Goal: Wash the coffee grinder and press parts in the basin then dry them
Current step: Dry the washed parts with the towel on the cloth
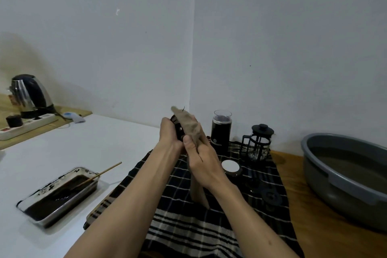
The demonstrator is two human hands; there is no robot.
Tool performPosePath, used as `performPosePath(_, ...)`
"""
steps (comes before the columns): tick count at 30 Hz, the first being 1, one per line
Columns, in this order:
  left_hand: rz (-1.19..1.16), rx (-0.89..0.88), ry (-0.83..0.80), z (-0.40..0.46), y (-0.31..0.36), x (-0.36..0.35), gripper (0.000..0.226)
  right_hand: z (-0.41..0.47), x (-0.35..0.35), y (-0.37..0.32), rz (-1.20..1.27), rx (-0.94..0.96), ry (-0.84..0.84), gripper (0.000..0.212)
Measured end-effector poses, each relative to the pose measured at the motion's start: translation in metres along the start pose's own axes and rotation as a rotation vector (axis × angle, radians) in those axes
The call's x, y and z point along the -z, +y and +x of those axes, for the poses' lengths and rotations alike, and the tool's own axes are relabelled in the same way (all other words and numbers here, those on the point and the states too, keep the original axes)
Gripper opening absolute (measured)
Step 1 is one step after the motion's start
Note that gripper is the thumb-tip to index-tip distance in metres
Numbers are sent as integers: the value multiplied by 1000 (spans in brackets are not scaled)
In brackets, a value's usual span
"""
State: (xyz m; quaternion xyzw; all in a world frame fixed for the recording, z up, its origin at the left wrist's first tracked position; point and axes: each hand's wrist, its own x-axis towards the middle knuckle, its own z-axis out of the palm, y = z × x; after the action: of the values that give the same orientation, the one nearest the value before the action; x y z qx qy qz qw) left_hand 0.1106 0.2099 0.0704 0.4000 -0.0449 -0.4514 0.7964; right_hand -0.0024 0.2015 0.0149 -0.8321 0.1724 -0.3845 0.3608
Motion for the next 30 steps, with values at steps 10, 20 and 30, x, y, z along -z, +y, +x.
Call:
performPosePath(10,569,-250,-203,-10,2,3,57,28,25,-23,-90,-224,207,34)
performPosePath(20,260,-130,-234,13,-20,2,27,23,42,-27,516,-232,250,25)
performPosePath(30,756,-1000,-138,-16,-33,-3,38,31,41,-30,-226,-344,257,39)
